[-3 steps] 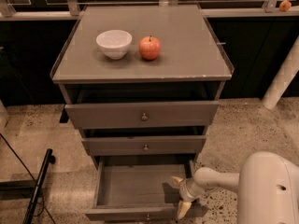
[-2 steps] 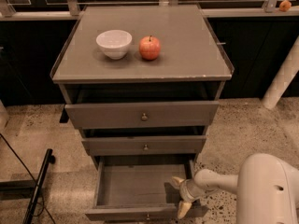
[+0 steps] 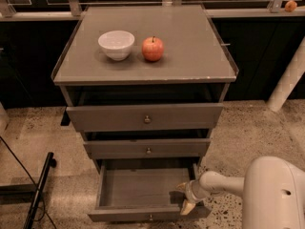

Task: Close bottom drawer

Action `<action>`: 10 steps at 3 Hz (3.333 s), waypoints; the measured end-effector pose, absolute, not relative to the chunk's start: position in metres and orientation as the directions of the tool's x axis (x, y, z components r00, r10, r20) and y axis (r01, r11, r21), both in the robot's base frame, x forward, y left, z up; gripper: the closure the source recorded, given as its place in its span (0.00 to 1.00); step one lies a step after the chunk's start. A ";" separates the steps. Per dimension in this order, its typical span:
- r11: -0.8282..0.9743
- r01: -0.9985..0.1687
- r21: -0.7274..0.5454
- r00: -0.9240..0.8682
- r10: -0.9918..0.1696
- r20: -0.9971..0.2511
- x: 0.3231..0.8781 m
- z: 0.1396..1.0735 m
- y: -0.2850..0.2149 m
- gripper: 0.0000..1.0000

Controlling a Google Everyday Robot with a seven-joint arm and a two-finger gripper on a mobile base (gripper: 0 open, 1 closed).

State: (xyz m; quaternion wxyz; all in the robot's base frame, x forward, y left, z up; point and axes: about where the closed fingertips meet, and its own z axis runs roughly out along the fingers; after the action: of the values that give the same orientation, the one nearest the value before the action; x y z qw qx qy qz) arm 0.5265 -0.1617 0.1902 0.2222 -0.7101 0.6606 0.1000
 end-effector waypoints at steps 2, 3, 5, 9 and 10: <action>0.007 -0.968 -0.251 0.103 -0.901 -0.422 0.556 0.205 -0.164 0.89; 0.066 -0.952 -0.298 0.070 -0.904 -0.423 0.566 0.210 -0.168 1.00; 0.162 -0.925 -0.344 0.011 -0.894 -0.448 0.573 0.215 -0.176 1.00; -0.083 -0.995 -0.059 0.101 -0.813 -0.573 0.538 0.227 -0.137 1.00; -0.114 -0.993 -0.007 0.097 -0.810 -0.578 0.533 0.218 -0.130 1.00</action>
Offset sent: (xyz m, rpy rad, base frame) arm 0.0550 -0.0062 0.0245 -0.0126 -0.1207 -0.0754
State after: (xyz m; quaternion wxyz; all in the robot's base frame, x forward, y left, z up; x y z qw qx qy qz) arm 0.5329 -0.1304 0.2183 0.2043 -0.7119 0.6333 0.2244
